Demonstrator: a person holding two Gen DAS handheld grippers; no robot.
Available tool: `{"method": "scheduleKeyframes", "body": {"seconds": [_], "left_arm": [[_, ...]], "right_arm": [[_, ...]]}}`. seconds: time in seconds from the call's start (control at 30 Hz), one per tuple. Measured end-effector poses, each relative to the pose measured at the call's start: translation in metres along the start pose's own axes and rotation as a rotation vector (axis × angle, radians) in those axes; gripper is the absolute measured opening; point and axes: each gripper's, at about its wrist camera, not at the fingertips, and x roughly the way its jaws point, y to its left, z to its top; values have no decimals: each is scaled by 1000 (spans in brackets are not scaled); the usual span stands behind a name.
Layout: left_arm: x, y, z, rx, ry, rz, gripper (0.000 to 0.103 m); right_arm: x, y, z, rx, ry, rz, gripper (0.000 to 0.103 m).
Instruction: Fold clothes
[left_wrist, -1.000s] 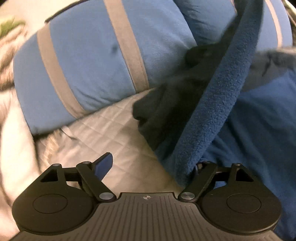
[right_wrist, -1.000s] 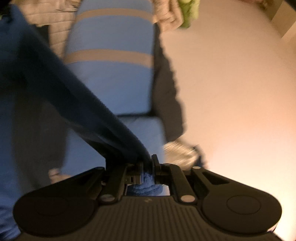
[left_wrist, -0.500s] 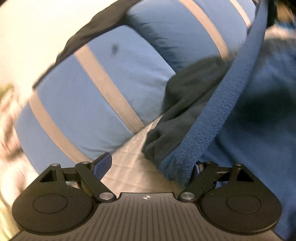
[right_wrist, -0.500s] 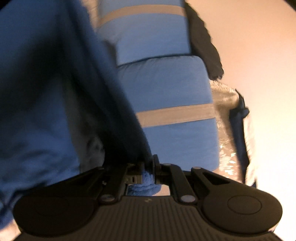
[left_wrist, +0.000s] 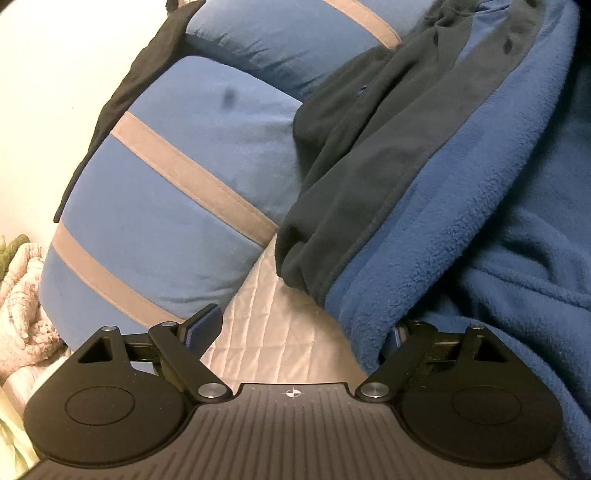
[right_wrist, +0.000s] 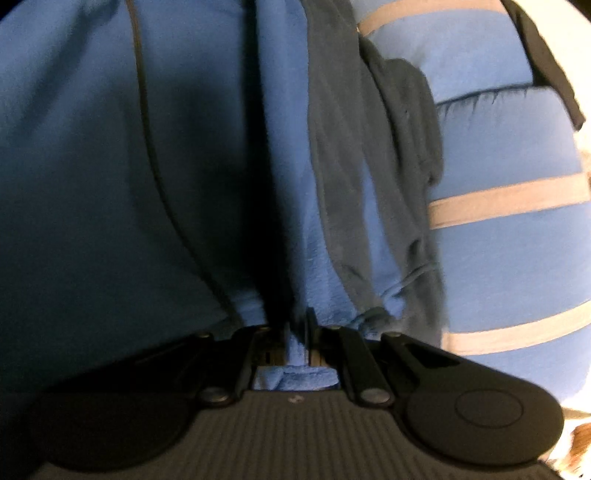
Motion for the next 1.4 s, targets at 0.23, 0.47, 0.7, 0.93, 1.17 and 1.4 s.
{"method": "scheduleKeyframes", "body": {"seconds": [0.23,0.47,0.7,0.93,1.17,1.4], "left_arm": [[5,-4,-5,23,-18,17,87],[7,-8,-9,24,-32,36,88],[-11,1,-8,-104,-20,16,87],[-40,20,-23,-228,-49,-74,87],[-52,68,-48,-534,-51,-191,87],[-38,76,-48,-680,-21,-301,87]], "right_arm": [[-21,10,-4,71,9,132,6],[-14,1,-8,130,-33,126,11],[-36,-25,-32,343,-109,109,86],[-50,-58,-65,430,-119,176,95],[-54,-102,-81,626,-148,244,95],[-4,-129,-98,1005,-164,470,91]]}}
